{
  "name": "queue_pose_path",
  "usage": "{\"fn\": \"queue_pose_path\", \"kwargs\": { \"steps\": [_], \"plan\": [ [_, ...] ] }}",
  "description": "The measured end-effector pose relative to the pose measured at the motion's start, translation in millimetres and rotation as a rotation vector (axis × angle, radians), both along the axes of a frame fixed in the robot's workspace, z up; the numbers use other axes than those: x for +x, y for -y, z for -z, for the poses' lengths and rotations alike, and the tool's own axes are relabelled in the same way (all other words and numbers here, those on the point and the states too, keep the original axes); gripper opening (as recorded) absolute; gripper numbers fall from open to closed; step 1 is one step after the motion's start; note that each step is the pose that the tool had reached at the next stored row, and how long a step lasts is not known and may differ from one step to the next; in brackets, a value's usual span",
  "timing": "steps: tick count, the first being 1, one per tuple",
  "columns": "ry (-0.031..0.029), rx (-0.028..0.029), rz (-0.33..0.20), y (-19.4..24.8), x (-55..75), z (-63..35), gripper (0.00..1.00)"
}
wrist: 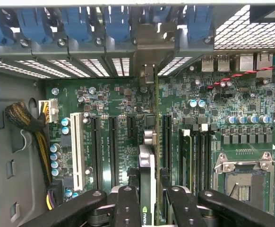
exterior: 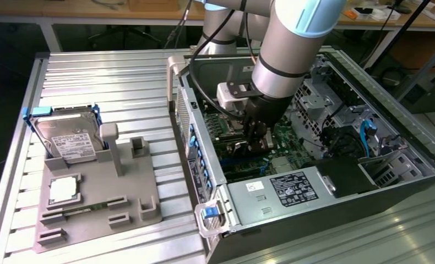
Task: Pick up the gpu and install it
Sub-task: 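Insert the gpu into the slot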
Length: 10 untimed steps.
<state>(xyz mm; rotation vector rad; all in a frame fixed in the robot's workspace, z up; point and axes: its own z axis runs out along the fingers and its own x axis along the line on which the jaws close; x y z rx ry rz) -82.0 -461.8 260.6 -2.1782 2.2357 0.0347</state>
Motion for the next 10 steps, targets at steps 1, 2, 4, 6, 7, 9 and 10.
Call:
{"fn": "queue_pose_path", "kwargs": {
  "steps": [1,2,4,6,7,9,10],
  "plan": [
    [0.0000,0.0001,0.000,-0.5,0.0,0.0,0.27],
    [0.0000,0.0002,0.000,-0.8,0.0,0.1,0.27],
    [0.0000,0.0001,0.000,-0.9,0.0,0.1,0.27],
    [0.0000,0.0002,0.000,-1.1,0.0,1.4,0.27],
    [-0.0004,-0.0005,0.000,-1.0,0.0,2.3,0.27],
    [-0.0003,-0.0006,0.000,-1.0,-0.1,2.8,0.27],
    [-0.0001,0.0000,0.000,-1.0,0.0,2.9,0.27]
  ]
}}
